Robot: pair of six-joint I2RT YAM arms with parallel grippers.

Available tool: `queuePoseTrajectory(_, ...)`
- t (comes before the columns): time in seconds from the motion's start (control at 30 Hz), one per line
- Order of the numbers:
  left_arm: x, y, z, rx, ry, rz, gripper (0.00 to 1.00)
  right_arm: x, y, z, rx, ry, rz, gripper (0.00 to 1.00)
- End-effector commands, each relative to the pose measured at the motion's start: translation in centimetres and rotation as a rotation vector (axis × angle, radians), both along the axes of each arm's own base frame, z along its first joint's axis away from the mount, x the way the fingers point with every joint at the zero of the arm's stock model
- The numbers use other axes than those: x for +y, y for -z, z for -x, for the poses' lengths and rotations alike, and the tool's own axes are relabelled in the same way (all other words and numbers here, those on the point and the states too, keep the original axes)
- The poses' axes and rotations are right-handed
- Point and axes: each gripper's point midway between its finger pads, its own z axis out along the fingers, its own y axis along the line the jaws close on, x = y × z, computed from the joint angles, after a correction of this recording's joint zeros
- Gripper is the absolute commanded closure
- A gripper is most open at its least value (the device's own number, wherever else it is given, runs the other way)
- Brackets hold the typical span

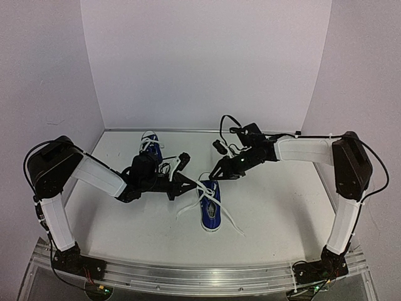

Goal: Tie the shoes

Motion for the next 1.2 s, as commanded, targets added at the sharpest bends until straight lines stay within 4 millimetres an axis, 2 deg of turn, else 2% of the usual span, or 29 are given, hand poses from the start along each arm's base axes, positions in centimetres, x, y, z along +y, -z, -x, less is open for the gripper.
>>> queuePoseTrajectory(0.0,0.0,-1.0,0.1,-0.019,0.009,0.025,1.00,0.8,0.0,-0.2,-0.047,-0.038,0.032,0.69)
queuePoseTrajectory(0.4,0.2,-0.2,0.4,-0.005,0.019,-0.003,1.00,2.0,2.0,0.2,-0.046,-0.085,0.104,0.77)
queuePoseTrajectory(0.8,0.2,0.2,0.3,-0.003,0.012,-0.014,1.00,2.5,2.9,1.3,-0.040,-0.135,0.131,0.73)
queuePoseTrajectory(0.93,0.3,0.2,0.3,-0.002,0.011,-0.016,1.00,2.4,3.3,1.3,-0.041,-0.138,0.149,0.80)
queuePoseTrajectory(1.07,0.4,0.4,0.2,-0.001,0.005,-0.022,1.00,2.1,3.2,1.2,-0.051,-0.127,0.161,0.99)
queuePoseTrajectory(1.17,0.4,0.6,0.2,0.000,-0.001,-0.029,1.00,1.9,2.8,1.1,-0.062,-0.119,0.166,1.00)
